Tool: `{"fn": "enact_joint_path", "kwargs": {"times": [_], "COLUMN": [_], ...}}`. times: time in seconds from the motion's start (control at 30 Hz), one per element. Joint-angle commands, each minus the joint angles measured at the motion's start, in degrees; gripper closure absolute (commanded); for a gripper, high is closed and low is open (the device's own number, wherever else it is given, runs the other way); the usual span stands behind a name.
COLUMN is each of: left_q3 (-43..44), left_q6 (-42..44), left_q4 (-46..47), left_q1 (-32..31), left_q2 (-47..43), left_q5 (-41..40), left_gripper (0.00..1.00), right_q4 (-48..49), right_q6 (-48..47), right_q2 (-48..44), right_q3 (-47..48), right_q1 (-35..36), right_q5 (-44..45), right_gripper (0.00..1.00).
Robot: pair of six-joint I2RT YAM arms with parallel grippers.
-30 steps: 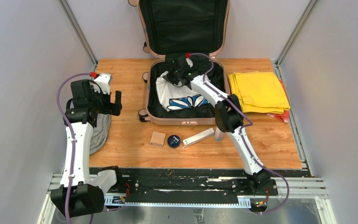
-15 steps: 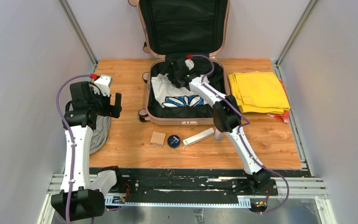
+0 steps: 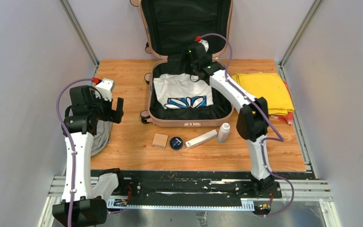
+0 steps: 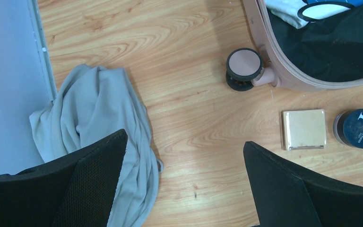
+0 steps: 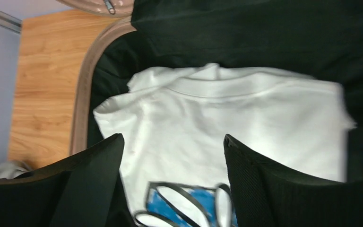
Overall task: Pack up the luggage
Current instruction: Pick up the clothes from the corner of the board.
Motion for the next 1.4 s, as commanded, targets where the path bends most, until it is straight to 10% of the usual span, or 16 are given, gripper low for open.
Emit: {"fn": "enact_joint_path", "kwargs": {"times": [0.0,0.23,0.33,0.53,0.9,1.37], "left_q3": [1.6,2.8,3.1,3.7,4.3,3.9], "left_q6": [1.2,1.8,1.7,0.8,-1.3,-1.2], "left_q4": [-2.1,-3.0,-3.0,-3.0,-3.2,-3.4], "left_q1": [0.4,0.5,0.4,0.5,0.4,0.5], "left_q2": [0.3,2.2,2.8,3.0,2.5,3.4], "left_q5": [1.6,2.0,1.9,2.8,4.6,3.8], "left_gripper": [0.00,0.00,0.00,0.00,0.00,0.00], "right_q4": [-5.2,-13.9,-22.8,-31.2,-40.9,-41.1], "right_q6": [-17.8,-17.8,-10.5,-6.5,-8.4,-11.3], "right_q2": [-11.7,-28.8,-30.0,-24.0,0.4,12.0], "right_q3": [-8.8,-22.7,-22.8,-19.2,3.2,8.5], "right_q1": [-0.8,-6.9,-14.1,-24.6,-25.5,-25.5], "right_q5": [8.8,17.0,17.8,13.9,13.7,9.3], "right_gripper": [0.14,0.00,0.21,0.16,0.02,0.00]}}
